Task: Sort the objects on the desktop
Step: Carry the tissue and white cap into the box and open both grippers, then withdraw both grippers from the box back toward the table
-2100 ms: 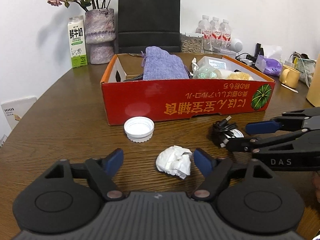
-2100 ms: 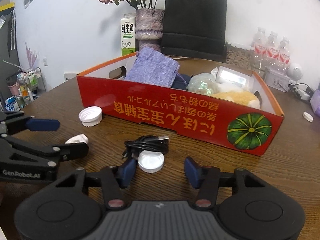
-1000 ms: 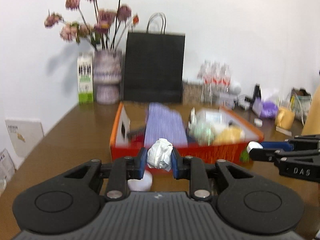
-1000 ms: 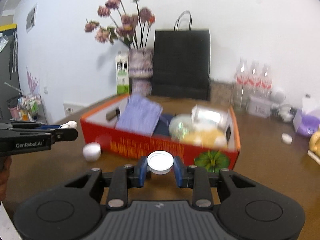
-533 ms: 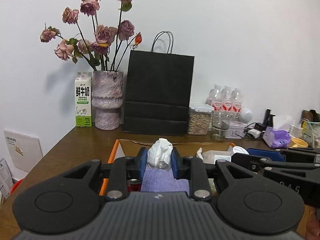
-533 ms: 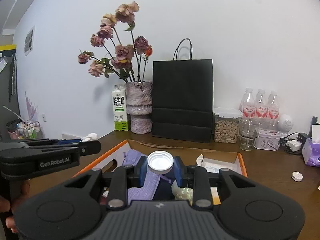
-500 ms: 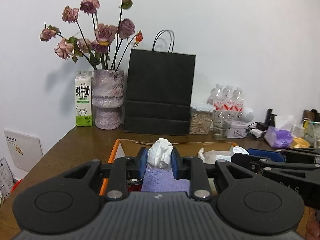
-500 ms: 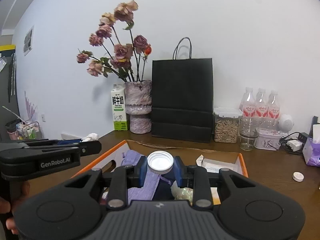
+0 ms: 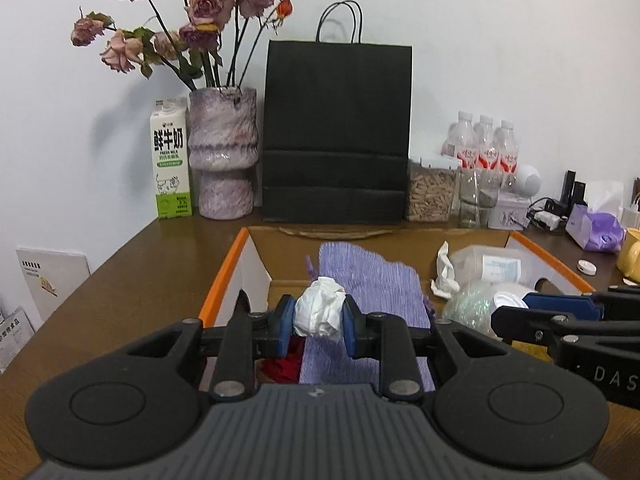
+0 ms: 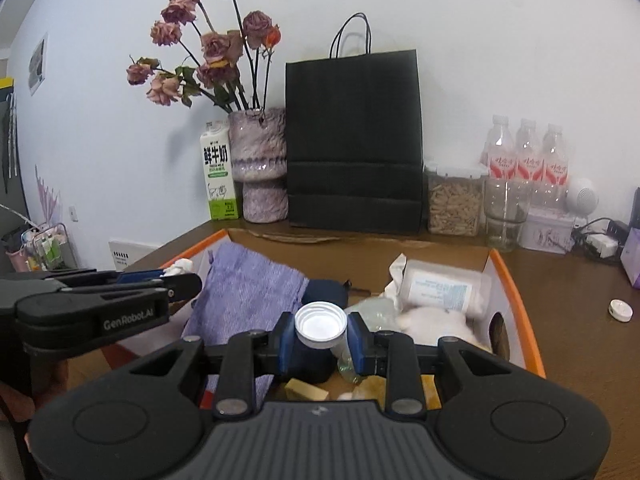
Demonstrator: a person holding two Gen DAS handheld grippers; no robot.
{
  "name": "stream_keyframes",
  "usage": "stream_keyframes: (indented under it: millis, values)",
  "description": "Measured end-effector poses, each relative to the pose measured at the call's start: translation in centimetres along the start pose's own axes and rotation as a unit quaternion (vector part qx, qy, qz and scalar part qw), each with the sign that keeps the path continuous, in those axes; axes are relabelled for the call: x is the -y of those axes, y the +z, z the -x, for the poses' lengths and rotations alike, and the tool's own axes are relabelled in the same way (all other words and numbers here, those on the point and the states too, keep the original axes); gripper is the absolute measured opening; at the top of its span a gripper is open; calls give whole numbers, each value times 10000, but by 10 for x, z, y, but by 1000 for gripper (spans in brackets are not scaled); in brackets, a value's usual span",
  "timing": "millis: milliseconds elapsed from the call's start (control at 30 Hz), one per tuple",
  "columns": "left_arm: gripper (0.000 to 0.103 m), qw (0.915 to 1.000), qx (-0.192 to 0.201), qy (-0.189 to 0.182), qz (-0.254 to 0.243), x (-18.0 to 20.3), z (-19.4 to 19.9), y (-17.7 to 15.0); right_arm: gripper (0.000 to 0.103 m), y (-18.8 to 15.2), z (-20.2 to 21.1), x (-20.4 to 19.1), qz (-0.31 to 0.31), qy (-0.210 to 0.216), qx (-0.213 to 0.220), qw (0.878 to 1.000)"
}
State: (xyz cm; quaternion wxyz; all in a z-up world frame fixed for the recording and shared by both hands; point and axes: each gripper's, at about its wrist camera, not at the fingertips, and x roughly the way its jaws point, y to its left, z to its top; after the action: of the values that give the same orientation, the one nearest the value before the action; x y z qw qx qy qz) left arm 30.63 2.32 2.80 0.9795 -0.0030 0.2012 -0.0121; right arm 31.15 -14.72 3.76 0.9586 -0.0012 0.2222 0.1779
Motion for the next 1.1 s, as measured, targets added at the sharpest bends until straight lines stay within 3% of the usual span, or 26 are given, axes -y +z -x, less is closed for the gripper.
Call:
stream_keyframes:
  millis: [333,400,467,533,567,667,700,767,800,1100]
  values:
    - [27,9999,84,3,-99,5,2,-3,27,-5,-3,-5,90,-74,-93,9999]
    - [33,9999,122,28,-78,3,2,-3,28,-5,-3,-5,103,-103,-90,9999]
    - [49,9998,168,105,-81,3,4,-3,29,-6,-3,-5,106,-159,-104,9998]
    - [54,9995,230,172,-100,4,7,-2,37,-7,-2,-5,117,-229,-94,9996]
    - [63,9994,274,180,-104,4,9,-2,44,-7,-1,-5,106,-246,-68,9996]
    - [89,9986,439,268,-156,5,15,0,75,-5,6,-4,102,-338,73,9994]
    - [89,9980,523,308,-177,6,18,0,87,-5,9,-5,121,-378,139,9991]
    - [103,9966,652,477,-155,7,21,1,95,-4,13,-4,124,-484,255,9984]
    - [103,9958,720,553,-127,6,22,1,100,-3,14,-3,98,-508,278,9983]
    - [103,9958,739,532,-128,8,24,1,103,-1,15,0,63,-526,306,9981]
